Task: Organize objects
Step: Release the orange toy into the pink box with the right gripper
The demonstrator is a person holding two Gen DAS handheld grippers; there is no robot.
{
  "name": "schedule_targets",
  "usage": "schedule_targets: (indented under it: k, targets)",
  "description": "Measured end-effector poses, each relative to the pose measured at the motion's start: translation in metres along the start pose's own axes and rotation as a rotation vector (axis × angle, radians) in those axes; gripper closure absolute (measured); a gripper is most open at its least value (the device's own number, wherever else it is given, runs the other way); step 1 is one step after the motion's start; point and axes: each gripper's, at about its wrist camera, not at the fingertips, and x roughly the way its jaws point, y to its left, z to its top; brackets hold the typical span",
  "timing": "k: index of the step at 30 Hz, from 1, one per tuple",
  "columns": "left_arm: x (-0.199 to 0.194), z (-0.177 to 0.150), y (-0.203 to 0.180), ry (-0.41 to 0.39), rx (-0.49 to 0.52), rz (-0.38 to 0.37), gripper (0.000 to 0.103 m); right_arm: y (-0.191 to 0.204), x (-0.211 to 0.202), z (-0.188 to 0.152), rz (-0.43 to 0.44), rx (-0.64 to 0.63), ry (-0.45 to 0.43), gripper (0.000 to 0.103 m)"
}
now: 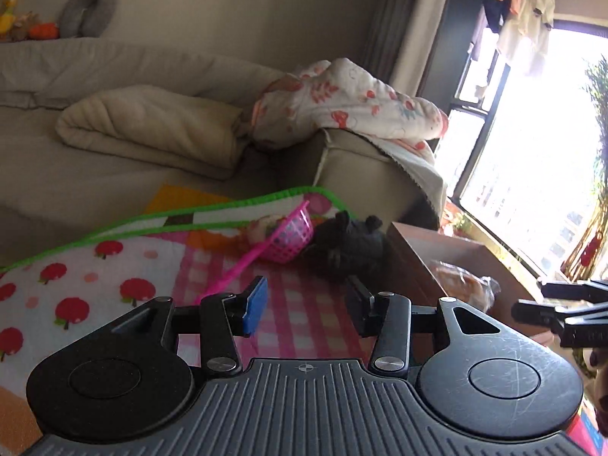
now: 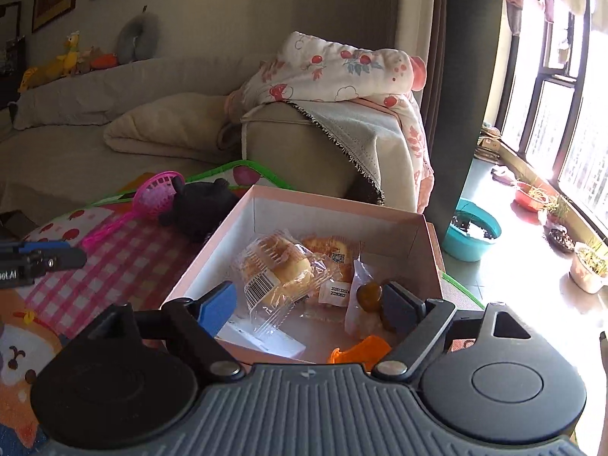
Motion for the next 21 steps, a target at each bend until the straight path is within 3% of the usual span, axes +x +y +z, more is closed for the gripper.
schedule_targets:
  k: [2,4,7,14,18,21]
  targets:
    - [0.011,0.015,0.015,-0.039,-0.065,0.016,0.054,0.002,0.0,0.013,0.057,0.017,0.008,0.019]
    - [0.022,0.025,0.031,-0.074,-0.124,0.035,0.054,0.004,0.005,0.033,0.147,0.07,0.034,0.012]
    - [0.035,0.029,0.055,-0.076,-0.23,0.042,0.054,0.017,0.024,0.071,0.226,0.104,0.079,0.007]
    - [0.044,0.007,0.071,-0.028,-0.258,0.01,0.054,0.092,0.124,0.159,0.241,0.054,0.192,0.005]
    - [0.032,0.01,0.091,-0.074,-0.344,0.039,0.054,0.139,0.191,0.166,0.201,0.026,0.288,0.006]
    - [0.018,0.015,0.115,-0.149,-0.416,0.12,0.054,0.165,0.224,0.159,0.184,-0.03,0.346,0.012]
